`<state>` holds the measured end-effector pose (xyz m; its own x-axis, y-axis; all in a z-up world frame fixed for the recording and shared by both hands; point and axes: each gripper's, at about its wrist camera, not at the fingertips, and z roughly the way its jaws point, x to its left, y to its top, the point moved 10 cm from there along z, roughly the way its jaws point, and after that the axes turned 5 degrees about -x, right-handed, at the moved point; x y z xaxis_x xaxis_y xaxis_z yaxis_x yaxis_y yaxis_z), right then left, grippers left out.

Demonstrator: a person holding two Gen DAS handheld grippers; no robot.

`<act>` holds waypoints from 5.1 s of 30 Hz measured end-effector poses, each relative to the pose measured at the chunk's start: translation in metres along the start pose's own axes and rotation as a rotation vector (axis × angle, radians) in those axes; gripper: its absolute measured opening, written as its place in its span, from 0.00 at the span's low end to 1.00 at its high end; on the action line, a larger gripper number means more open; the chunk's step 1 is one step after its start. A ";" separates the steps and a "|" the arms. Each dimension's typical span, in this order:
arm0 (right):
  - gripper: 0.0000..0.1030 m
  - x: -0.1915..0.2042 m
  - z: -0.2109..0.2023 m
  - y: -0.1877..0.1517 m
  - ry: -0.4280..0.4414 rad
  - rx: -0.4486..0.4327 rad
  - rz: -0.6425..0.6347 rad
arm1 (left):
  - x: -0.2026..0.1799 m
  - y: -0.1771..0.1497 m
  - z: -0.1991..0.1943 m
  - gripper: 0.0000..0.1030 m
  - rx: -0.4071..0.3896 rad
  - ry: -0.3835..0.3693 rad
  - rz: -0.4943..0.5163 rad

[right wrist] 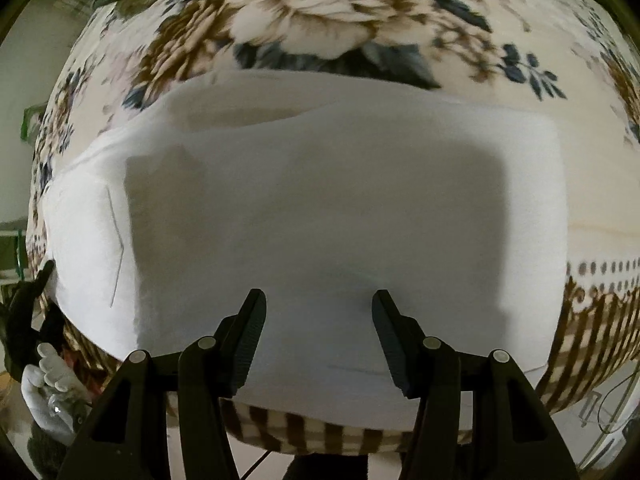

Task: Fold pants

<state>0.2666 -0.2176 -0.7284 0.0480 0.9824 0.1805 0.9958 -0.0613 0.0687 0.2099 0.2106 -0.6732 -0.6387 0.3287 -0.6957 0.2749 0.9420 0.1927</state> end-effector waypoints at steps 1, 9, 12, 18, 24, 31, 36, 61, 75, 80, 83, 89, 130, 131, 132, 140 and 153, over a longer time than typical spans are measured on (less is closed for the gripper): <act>0.56 -0.004 -0.001 0.002 -0.001 -0.005 0.004 | 0.006 0.000 0.008 0.40 0.020 -0.010 -0.033; 0.59 -0.033 -0.014 0.017 -0.113 -0.050 0.014 | -0.037 0.004 -0.010 0.17 -0.069 -0.016 0.138; 0.70 -0.041 -0.023 0.018 -0.237 -0.066 -0.040 | -0.065 -0.001 -0.032 0.16 -0.107 0.006 0.250; 0.79 -0.050 -0.041 0.010 -0.235 -0.068 -0.064 | -0.156 -0.042 -0.082 0.16 -0.175 0.005 0.519; 0.91 -0.056 -0.062 0.006 -0.088 -0.068 -0.005 | -0.243 -0.118 -0.113 0.16 -0.168 -0.052 0.689; 0.91 -0.148 -0.092 0.009 -0.048 -0.083 0.070 | -0.298 -0.240 -0.121 0.16 -0.104 -0.065 0.823; 0.91 -0.244 -0.105 0.007 -0.079 -0.083 0.175 | -0.308 -0.349 -0.089 0.15 0.042 -0.076 0.895; 0.91 -0.386 -0.115 0.005 0.093 -0.112 0.313 | -0.286 -0.513 -0.032 0.88 0.309 0.185 1.203; 0.91 -0.291 -0.049 0.029 0.471 -0.030 0.452 | -0.246 -0.346 0.016 0.88 0.161 0.525 1.245; 0.89 -0.266 -0.025 0.038 0.536 -0.049 0.494 | -0.217 -0.292 0.044 0.88 0.206 0.556 1.113; 0.29 -0.249 -0.032 0.045 0.513 -0.091 0.425 | -0.216 -0.275 0.052 0.88 0.214 0.541 1.063; 0.09 -0.252 -0.085 0.058 0.370 -0.276 0.323 | -0.227 -0.261 0.069 0.88 0.252 0.453 0.965; 0.59 -0.244 -0.034 -0.102 0.273 -0.096 0.803 | -0.138 -0.304 0.027 0.98 0.674 0.239 1.005; 0.59 -0.241 -0.042 -0.100 0.283 -0.108 0.779 | -0.146 -0.304 0.018 0.98 0.662 0.209 1.000; 0.59 -0.235 -0.049 -0.098 0.305 -0.118 0.754 | -0.156 -0.307 0.008 0.98 0.655 0.174 1.003; 0.59 -0.188 -0.030 -0.102 0.371 -0.030 0.657 | -0.118 -0.353 0.006 0.99 0.652 0.334 1.217; 0.62 -0.233 -0.042 -0.080 0.529 -0.124 0.731 | -0.145 -0.312 -0.007 0.99 0.690 0.163 0.924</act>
<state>0.1727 -0.4492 -0.7344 0.5915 0.4836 0.6452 0.7141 -0.6857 -0.1408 0.2120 -0.1310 -0.6275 -0.0615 0.9228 -0.3805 0.9847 0.1183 0.1277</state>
